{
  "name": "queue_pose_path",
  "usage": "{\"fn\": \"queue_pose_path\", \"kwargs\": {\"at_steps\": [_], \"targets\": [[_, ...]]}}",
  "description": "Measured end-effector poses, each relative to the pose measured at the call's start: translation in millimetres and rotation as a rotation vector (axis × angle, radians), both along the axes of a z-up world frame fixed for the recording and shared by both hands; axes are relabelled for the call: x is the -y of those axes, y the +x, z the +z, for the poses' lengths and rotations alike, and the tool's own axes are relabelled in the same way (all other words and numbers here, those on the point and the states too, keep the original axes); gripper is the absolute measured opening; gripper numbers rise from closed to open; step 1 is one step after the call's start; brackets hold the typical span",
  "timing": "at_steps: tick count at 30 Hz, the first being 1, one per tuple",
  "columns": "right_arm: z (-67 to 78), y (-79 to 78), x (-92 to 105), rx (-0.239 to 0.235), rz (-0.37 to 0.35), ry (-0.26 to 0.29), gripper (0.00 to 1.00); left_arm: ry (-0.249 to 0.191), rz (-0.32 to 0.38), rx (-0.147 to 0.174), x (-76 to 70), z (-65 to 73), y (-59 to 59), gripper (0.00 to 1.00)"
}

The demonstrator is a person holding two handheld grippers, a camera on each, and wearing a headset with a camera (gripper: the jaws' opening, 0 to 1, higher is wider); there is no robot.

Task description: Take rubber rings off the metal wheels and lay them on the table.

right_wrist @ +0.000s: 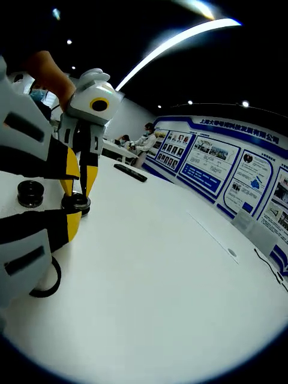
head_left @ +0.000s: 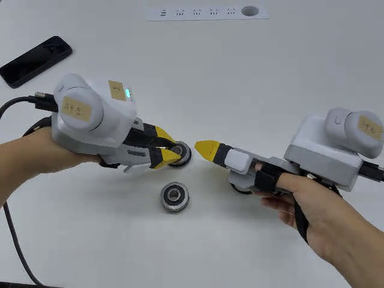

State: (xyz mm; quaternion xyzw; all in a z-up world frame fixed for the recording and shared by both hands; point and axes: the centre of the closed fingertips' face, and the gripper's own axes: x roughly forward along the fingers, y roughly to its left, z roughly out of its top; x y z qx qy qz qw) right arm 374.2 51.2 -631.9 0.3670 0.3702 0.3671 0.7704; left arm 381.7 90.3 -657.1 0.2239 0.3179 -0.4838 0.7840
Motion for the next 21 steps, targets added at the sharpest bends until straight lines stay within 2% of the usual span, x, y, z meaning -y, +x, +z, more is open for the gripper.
{"fn": "queue_pose_path", "kwargs": {"at_steps": [5,9,21], "targets": [[-5.3,1.3,-9.1,0.011,0.042,-0.008,0.24,-0.003,-0.002,0.004,-0.7,-0.7,0.6,0.12],[-9.8,4.7,-14.0,0.029,0.060,-0.027,0.30,-0.007,-0.006,0.001,-1.7,-0.9,0.7,0.12],[-14.5,4.6,-24.9,0.025,0.100,-0.033,0.32,-0.015,-0.005,0.002,-1.0,-0.5,0.2,0.12]]}}
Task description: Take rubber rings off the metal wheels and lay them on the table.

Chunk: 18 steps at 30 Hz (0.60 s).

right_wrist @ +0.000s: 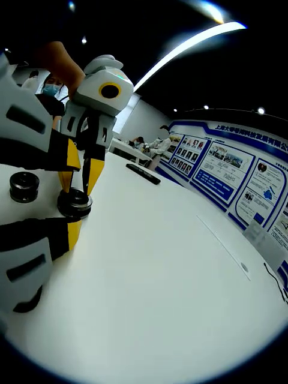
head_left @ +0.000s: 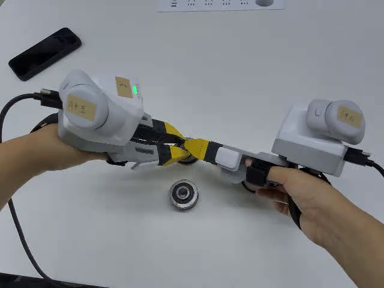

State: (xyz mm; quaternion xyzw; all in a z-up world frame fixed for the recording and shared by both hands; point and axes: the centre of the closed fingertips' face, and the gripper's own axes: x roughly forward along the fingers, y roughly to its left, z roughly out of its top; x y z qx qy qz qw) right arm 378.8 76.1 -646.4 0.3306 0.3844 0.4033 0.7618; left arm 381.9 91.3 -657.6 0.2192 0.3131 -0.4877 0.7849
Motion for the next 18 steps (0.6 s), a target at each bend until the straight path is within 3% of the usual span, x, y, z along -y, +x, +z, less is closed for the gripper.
{"fn": "queue_pose_path", "kwargs": {"at_steps": [10,18], "targets": [[3.1,-4.9,-5.0,-0.024,0.023,0.022,0.31,-0.005,0.010,0.000,2.1,1.4,-1.0,0.12],[1.0,-5.7,-2.3,-0.015,0.021,-0.002,0.30,-0.002,0.013,-0.003,4.6,2.5,-2.5,0.12]]}}
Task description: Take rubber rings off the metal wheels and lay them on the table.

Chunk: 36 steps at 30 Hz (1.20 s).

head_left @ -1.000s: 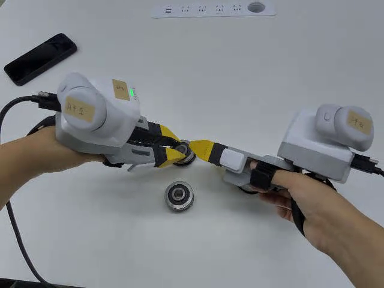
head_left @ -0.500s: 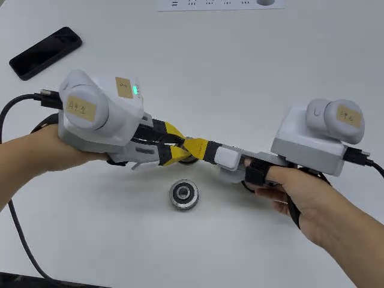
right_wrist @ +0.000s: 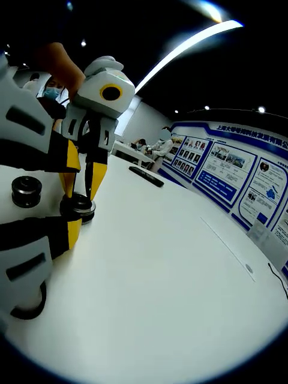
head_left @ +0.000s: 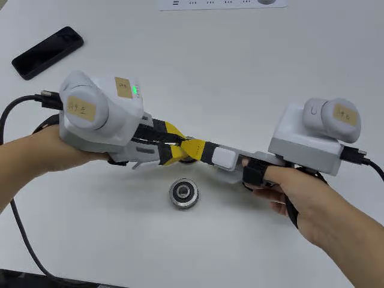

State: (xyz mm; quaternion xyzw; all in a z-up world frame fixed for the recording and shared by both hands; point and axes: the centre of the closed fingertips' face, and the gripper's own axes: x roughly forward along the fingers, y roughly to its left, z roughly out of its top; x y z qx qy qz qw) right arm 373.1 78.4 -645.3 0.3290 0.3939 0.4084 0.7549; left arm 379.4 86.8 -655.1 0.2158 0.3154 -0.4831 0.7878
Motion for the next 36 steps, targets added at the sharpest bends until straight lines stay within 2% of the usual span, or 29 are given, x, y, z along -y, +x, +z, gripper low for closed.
{"fn": "queue_pose_path", "kwargs": {"at_steps": [5,8,11,12,18,28,36], "targets": [[-3.6,1.6,1.1,-0.018,-0.006,0.000,0.32,0.001,-0.003,0.001,-0.6,-0.4,-0.2,0.12],[-4.2,2.9,2.0,-0.006,-0.014,-0.015,0.33,0.002,-0.002,0.001,-1.3,-0.8,0.1,0.12],[-2.7,-1.3,-1.8,-0.035,0.004,0.012,0.32,0.001,-0.002,0.000,-1.4,-0.9,0.0,0.12],[-2.8,0.6,-0.7,-0.021,-0.007,0.004,0.33,0.002,-0.002,0.000,-1.4,-0.9,0.0,0.12],[1.4,-2.9,-0.5,-0.013,0.001,0.006,0.33,0.003,-0.003,0.001,-1.7,-1.0,0.0,0.12],[1.5,-7.8,-0.7,-0.033,0.005,0.011,0.32,0.003,-0.004,0.004,-3.7,-2.0,0.8,0.12],[3.6,-8.1,2.4,-0.024,0.000,0.010,0.27,0.004,-0.006,0.005,-4.7,-2.5,1.6,0.12]]}}
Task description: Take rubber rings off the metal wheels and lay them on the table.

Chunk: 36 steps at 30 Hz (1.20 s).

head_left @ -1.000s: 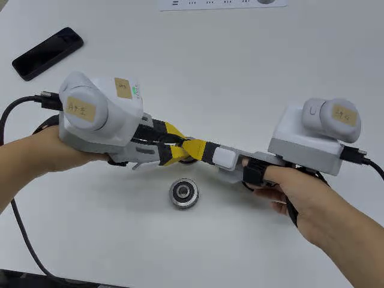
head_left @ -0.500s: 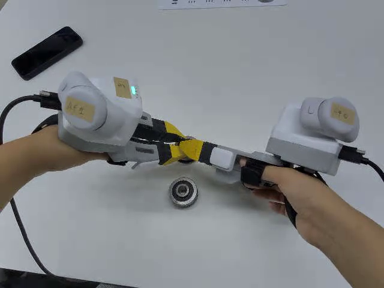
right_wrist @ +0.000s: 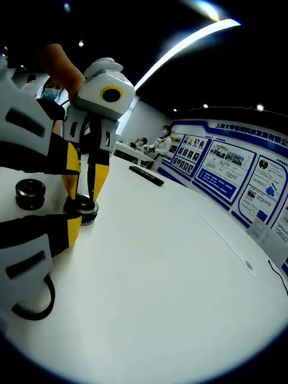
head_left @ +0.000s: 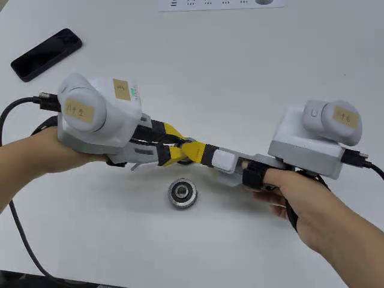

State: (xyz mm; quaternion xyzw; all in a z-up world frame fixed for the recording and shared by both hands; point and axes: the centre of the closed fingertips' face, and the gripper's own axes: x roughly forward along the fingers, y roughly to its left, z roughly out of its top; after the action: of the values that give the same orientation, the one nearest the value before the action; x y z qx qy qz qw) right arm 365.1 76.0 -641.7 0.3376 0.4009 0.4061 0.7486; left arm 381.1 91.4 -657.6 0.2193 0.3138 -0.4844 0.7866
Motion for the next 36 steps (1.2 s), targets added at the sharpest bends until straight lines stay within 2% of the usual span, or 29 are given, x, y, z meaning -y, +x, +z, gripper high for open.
{"fn": "queue_pose_path", "kwargs": {"at_steps": [5,12,16,23,29,36], "targets": [[-5.6,5.3,2.5,-0.018,-0.021,-0.009,0.21,-0.002,0.002,0.000,0.3,0.1,-0.2,0.12],[-18.1,11.3,8.1,-0.084,-0.037,-0.022,0.04,-0.004,0.002,0.000,0.9,0.3,-0.4,0.12],[-19.9,12.9,8.7,-0.104,-0.037,-0.010,0.03,-0.008,0.004,0.001,1.1,0.4,-0.7,0.12],[-19.1,14.9,7.7,-0.083,-0.038,-0.028,0.02,-0.008,0.004,0.002,2.4,1.2,-1.6,0.12],[-18.2,15.1,6.5,-0.101,-0.044,-0.018,0.01,-0.008,0.003,0.003,2.1,1.0,-1.5,0.12],[-16.5,14.4,4.7,-0.054,-0.033,-0.044,0.01,-0.011,0.003,0.003,3.2,1.5,-1.8,0.12]]}}
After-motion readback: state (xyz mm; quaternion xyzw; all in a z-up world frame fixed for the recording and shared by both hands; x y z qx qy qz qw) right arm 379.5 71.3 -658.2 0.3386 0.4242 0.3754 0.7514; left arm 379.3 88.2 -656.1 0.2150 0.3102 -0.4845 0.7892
